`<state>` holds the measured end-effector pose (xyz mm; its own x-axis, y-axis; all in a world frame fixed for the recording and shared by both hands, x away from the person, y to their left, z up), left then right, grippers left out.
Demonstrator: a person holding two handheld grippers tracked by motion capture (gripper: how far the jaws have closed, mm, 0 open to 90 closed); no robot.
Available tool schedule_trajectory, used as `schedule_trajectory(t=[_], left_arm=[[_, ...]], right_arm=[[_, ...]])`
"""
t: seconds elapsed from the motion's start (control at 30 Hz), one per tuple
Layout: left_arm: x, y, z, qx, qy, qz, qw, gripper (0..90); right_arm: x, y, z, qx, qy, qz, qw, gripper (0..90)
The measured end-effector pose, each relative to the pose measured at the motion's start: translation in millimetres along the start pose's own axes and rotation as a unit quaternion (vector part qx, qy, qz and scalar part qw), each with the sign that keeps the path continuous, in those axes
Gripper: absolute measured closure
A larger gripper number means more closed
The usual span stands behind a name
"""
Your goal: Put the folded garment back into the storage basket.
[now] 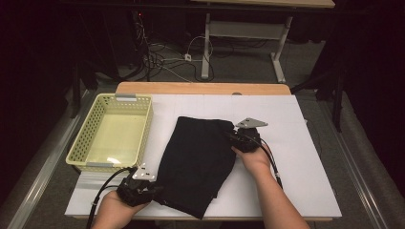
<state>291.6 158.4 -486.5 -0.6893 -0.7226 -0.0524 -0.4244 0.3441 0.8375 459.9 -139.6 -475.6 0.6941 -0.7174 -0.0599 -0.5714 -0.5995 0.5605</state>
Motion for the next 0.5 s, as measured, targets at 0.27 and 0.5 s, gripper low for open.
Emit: schedule_trajectory(t=[0.27, 0.5], left_arm=[[-6.6, 8.4, -7.7, -0.045, -0.033, -0.019, 0.9982, 73.7], [-8.8, 2.7, -10.3, -0.077, -0.039, -0.015, 0.9962, 73.6]], right_arm=[[-4.7, 0.6, 2.6, 0.01, -0.003, -0.007, 0.9999, 79.7], [-0.7, -4.2, 16.8, 0.005, -0.021, 0.003, 0.9998, 79.4]])
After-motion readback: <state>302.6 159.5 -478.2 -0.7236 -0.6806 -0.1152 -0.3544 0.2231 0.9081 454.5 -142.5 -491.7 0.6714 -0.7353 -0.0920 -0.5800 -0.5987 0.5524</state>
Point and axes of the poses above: each handheld gripper's, and its own axes: y roughly backward along the jaws, z roughly out of its underside, x roughly to its right, the point moved 5 cm from there along -y, roughly forward along the jaws, and after that the axes turned 9 degrees about -z, right-handed, at the moved point
